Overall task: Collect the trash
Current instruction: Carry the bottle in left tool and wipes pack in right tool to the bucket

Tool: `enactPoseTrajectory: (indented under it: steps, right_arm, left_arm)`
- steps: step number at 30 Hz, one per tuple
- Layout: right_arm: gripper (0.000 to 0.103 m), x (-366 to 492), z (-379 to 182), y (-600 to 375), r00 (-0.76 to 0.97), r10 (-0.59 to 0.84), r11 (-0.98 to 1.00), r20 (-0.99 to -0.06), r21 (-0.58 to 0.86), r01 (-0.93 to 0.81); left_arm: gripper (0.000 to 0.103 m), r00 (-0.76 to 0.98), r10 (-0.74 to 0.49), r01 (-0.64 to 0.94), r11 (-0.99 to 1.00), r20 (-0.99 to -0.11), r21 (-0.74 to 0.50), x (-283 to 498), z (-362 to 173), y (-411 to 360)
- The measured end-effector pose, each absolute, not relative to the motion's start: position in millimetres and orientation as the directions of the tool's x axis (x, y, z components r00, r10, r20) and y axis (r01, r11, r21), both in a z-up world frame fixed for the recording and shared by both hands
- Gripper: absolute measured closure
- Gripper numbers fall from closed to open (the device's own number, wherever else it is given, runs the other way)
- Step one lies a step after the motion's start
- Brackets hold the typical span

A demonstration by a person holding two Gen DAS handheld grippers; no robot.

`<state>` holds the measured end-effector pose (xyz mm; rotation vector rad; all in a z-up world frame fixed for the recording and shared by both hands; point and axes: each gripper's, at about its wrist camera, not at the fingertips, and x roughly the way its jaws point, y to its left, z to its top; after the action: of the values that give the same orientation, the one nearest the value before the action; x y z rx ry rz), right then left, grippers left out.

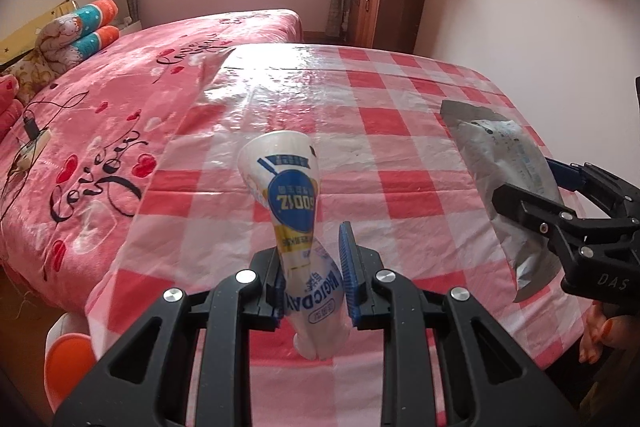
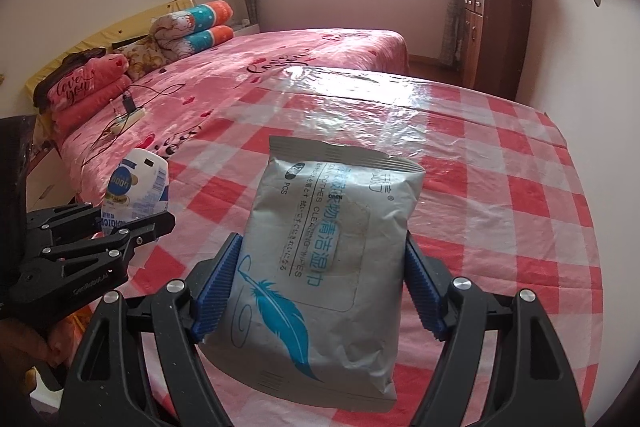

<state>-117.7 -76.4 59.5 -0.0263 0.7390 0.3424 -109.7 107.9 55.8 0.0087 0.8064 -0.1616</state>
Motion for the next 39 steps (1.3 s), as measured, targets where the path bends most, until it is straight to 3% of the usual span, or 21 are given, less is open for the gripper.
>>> enactPoseTrajectory:
  steps: [39]
  right_arm:
    - [0.027, -163.7, 53.8, 45.6, 0.565, 0.459, 0.812, -0.686, 0.065, -0.580]
  left_arm:
    - [0.078, 0.691, 0.036, -0.073, 0.997, -0.722, -0.021, -182.1, 45.7, 226.4]
